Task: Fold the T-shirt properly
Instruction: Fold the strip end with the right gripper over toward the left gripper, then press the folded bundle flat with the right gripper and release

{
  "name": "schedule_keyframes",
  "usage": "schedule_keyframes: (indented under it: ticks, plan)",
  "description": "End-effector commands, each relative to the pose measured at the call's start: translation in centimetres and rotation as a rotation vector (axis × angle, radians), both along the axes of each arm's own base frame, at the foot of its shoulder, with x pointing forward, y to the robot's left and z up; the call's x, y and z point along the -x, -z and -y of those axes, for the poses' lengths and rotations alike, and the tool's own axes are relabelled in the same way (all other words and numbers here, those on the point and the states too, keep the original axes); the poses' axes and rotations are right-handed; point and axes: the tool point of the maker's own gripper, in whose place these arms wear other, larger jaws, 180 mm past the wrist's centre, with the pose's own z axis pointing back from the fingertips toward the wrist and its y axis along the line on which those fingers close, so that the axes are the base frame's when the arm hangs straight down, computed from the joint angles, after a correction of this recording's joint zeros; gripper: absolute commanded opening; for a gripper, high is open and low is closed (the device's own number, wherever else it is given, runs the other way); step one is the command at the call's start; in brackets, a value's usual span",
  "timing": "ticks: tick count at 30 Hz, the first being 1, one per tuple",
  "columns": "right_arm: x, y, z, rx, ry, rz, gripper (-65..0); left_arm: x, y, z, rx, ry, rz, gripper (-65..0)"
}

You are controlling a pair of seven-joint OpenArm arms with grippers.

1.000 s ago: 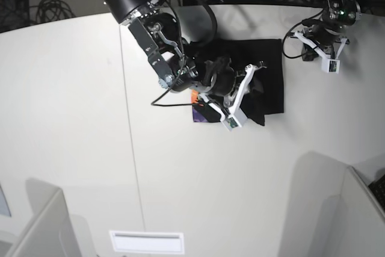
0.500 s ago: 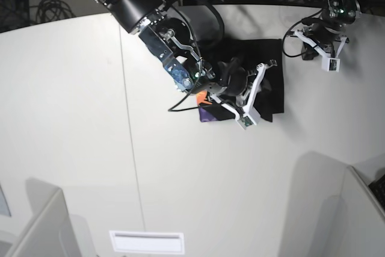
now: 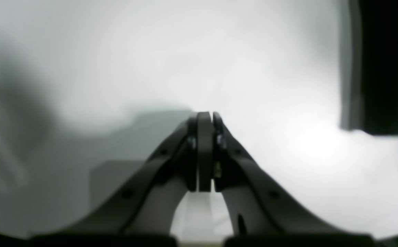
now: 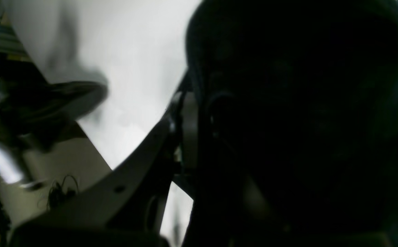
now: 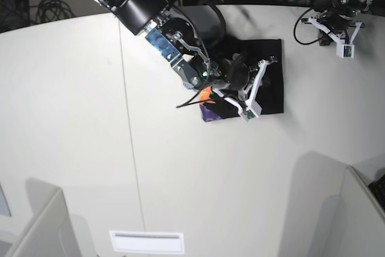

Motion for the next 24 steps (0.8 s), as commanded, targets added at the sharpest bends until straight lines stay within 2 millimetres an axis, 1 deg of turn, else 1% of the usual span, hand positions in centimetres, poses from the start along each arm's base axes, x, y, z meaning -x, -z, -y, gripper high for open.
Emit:
schedule_keyframes:
  ticks: [1,4,5,6,8,9,10,13,19,21,23,24]
  plan:
    - [-0.9,-1.8,-1.1,-0.047,0.000,0.031,-65.0,-0.3,-1.4,-0.8,-0.031,0.004,0.038,-65.0]
    - [-0.9,-1.6,-1.0,-0.044,0.001,0.028,-65.0,0.4,-2.0,-1.9,-0.055,-0.017,0.037,-65.0]
    - [-0.9,-1.6,-1.0,-0.044,0.001,0.026,-59.3,0.7,-2.1,-2.3,-0.061,-0.028,0.032,-65.0]
    - [-0.9,-1.6,-1.0,-0.044,0.001,0.026,-50.0,0.9,-2.2,-2.7,-0.068,-0.036,0.032,-65.0]
    - [-1.1,-1.8,-1.1,-0.054,0.008,0.037,-36.0,1.2,-2.3,-3.1,-0.075,-0.045,0.030,-65.0]
    - [-1.3,-2.1,-1.2,-0.067,0.020,0.051,-31.8,1.2,-2.3,-3.1,-0.073,-0.048,0.031,-65.0]
    - [-1.6,-2.4,-1.4,-0.081,0.030,0.066,-30.6,1.3,-2.3,-3.1,-0.074,-0.049,0.030,-65.0]
    - [-2.6,-3.0,-1.4,-0.093,0.043,0.098,-30.5,1.3,-2.3,-3.1,-0.072,-0.051,0.030,-65.0]
    - [-3.6,-4.0,-1.6,-0.099,0.041,0.129,-30.3,1.5,-1.9,-2.5,-0.055,-0.058,0.028,-65.0]
    - [-4.0,-4.8,-1.7,-0.108,0.034,0.148,-30.3,1.4,-1.9,-2.4,-0.054,-0.057,0.031,-65.0]
    - [-3.2,-6.6,-3.2,-0.160,-0.019,0.155,-30.2,1.2,-2.0,-2.4,-0.053,-0.056,0.035,-65.0]
    - [-2.7,-7.8,-4.0,-0.189,-0.057,0.163,-30.2,1.2,-2.0,-2.4,-0.053,-0.056,0.035,-65.0]
